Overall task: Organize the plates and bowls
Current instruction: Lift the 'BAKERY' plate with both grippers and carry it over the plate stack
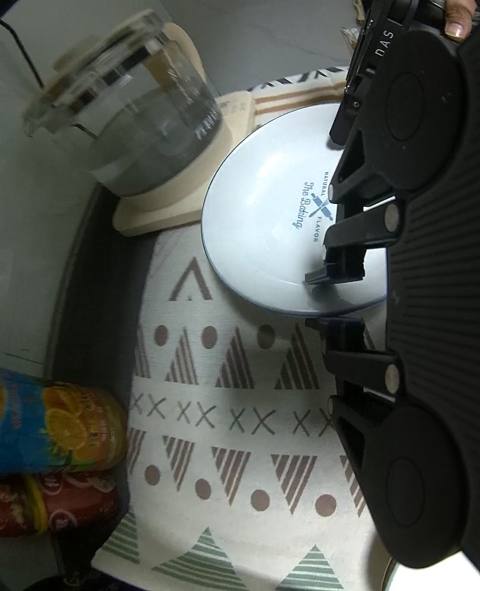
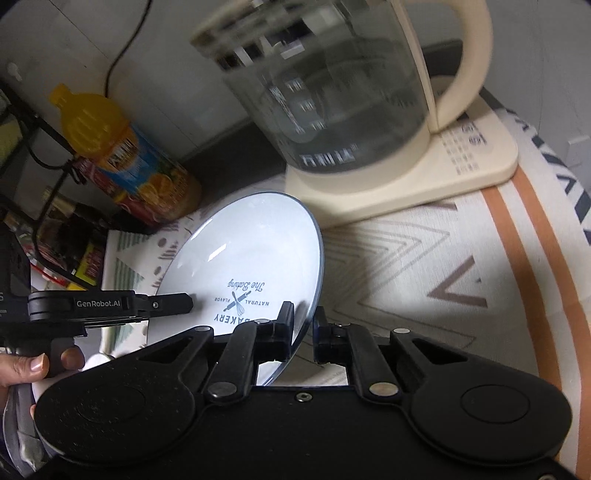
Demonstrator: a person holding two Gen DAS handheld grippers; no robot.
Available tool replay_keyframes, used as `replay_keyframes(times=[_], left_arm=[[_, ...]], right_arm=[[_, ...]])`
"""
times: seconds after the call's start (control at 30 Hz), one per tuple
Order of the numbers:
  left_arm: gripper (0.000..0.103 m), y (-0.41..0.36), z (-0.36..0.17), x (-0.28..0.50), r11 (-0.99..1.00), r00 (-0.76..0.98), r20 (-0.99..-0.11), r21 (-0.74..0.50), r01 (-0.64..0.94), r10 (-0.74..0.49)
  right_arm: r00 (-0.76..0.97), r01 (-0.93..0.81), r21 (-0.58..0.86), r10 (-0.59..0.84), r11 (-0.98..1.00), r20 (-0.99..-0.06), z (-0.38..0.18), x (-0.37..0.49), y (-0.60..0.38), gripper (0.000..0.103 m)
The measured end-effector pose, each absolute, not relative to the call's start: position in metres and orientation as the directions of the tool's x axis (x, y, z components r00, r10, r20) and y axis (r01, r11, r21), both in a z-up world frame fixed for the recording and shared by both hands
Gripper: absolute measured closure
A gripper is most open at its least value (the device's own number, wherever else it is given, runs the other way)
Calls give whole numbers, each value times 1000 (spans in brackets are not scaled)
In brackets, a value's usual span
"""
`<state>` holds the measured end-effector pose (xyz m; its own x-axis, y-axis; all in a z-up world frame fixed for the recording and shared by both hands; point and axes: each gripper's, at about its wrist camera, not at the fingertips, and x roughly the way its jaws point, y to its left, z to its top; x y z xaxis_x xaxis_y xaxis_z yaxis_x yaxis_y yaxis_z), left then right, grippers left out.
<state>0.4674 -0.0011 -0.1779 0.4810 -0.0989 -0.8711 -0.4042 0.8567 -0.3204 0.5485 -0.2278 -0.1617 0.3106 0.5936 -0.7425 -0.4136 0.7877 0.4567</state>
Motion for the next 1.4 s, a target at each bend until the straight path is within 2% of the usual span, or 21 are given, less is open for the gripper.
replay_keyframes(times=[0.47, 0.7, 1.4], left_arm=[[88, -10, -121, 448, 861, 578, -814, -334, -384, -57], [88, -3, -98, 432, 864, 619, -781, -364, -348, -80], [88, 61, -82, 327, 874, 624, -777, -362, -326, -89]], right_arm=[[386, -448, 473, 641, 759, -663, -104, 534, -228, 93], [429, -431, 480, 641, 764, -636, -87, 512, -222, 93], [441, -410, 492, 640, 768, -629, -80, 409, -158, 93]])
